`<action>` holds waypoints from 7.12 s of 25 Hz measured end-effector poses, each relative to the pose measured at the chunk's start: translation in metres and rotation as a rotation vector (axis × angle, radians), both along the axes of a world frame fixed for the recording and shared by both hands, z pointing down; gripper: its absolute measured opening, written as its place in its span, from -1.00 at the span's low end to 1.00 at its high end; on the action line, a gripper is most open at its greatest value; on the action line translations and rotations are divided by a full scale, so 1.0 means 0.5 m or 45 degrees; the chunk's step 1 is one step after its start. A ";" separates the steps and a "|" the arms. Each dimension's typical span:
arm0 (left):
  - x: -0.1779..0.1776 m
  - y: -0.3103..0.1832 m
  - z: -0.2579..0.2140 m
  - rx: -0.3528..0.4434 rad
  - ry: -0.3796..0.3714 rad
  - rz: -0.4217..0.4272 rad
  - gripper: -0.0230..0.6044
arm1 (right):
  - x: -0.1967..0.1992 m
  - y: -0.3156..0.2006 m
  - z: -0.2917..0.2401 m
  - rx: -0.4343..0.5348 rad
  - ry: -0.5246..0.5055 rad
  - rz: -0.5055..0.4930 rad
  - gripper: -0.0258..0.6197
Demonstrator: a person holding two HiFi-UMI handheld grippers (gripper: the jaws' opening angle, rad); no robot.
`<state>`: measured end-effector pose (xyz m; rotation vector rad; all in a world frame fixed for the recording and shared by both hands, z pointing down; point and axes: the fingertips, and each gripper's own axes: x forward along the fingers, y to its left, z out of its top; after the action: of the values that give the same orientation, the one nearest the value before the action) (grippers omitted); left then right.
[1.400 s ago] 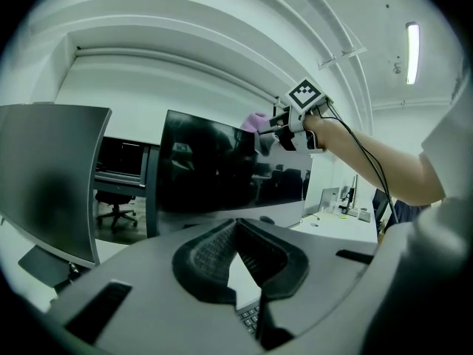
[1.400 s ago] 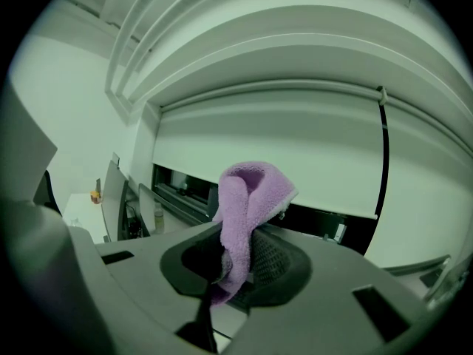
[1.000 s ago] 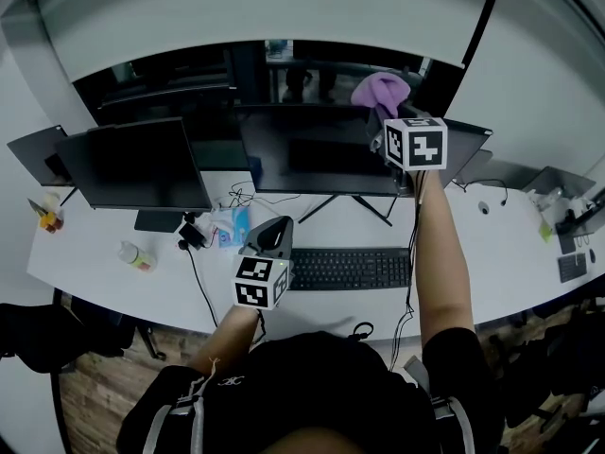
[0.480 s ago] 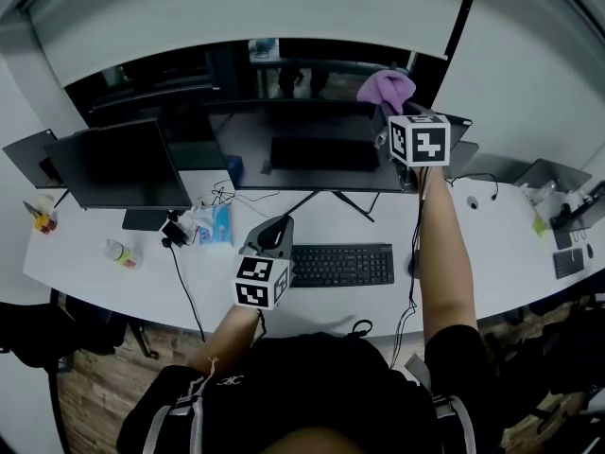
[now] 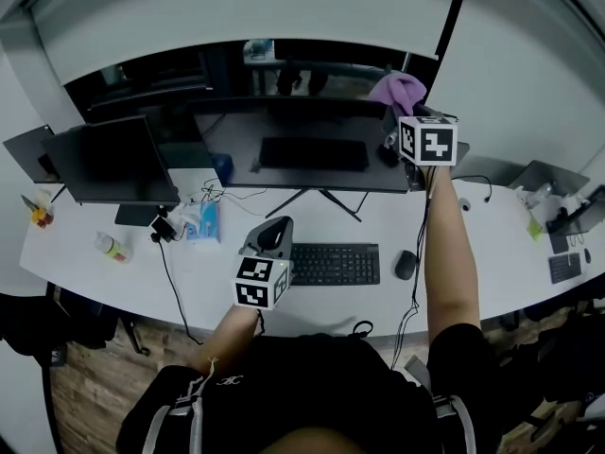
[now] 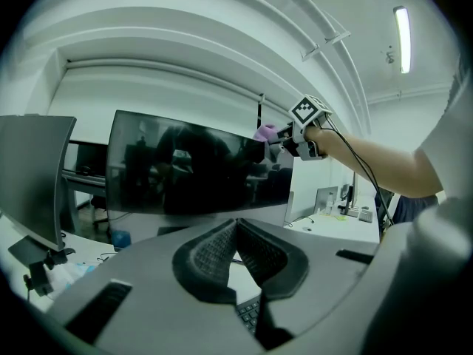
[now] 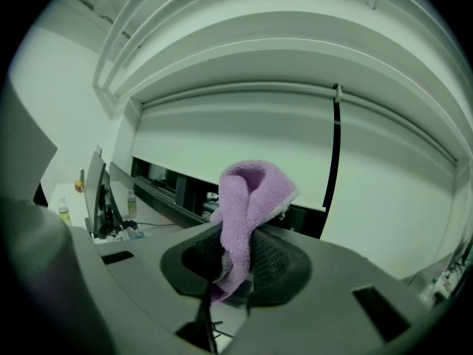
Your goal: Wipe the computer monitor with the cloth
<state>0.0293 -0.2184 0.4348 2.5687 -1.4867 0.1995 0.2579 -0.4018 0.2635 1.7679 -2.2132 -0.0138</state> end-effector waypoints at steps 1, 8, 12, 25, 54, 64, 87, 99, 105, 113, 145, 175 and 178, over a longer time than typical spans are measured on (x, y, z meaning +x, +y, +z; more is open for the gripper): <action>0.006 0.003 0.002 0.000 0.002 -0.004 -0.88 | 0.011 0.000 0.001 0.001 0.002 0.004 -0.63; 0.041 0.024 0.018 -0.012 0.001 -0.010 -0.89 | 0.085 0.007 0.002 0.009 0.014 0.063 -0.63; 0.056 0.031 0.018 -0.005 -0.011 -0.002 -0.89 | 0.137 0.017 0.000 0.020 0.007 0.115 -0.63; 0.081 0.049 0.021 -0.009 -0.060 0.010 -0.89 | 0.283 0.042 0.012 0.050 -0.125 0.255 -0.63; 0.108 0.060 0.036 -0.024 -0.093 -0.007 -0.88 | 0.384 0.034 0.106 -0.009 -0.379 0.274 -0.63; 0.120 0.038 0.055 -0.055 -0.110 -0.004 -0.89 | 0.368 0.021 0.126 0.123 -0.202 -0.114 -0.63; 0.145 0.006 0.098 -0.133 -0.147 0.013 -0.88 | 0.346 0.016 0.269 0.054 0.231 -0.366 -0.66; 0.150 -0.016 0.138 -0.192 -0.157 0.019 -0.88 | 0.342 -0.006 0.367 -0.042 0.224 -0.384 -0.66; 0.149 -0.028 0.151 -0.210 -0.163 0.022 -0.89 | 0.342 -0.013 0.428 -0.111 0.278 -0.379 -0.66; 0.154 -0.055 0.171 -0.244 -0.176 0.032 -0.88 | 0.339 -0.024 0.510 -0.201 0.341 -0.386 -0.66; 0.105 -0.062 0.240 -0.339 -0.190 -0.033 -0.88 | 0.329 -0.031 0.817 -0.572 -0.141 -0.080 -0.66; 0.043 -0.024 0.236 -0.345 -0.178 -0.057 -0.88 | 0.197 -0.040 0.796 -0.519 -1.348 0.019 -0.66; 0.019 -0.019 0.234 -0.353 -0.175 -0.080 -0.88 | 0.166 -0.040 0.795 -0.536 -1.308 -0.019 -0.66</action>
<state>0.0391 -0.2279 0.5520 2.3258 -1.4653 0.5429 0.3411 -0.4217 0.6611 1.6727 -2.5138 1.5356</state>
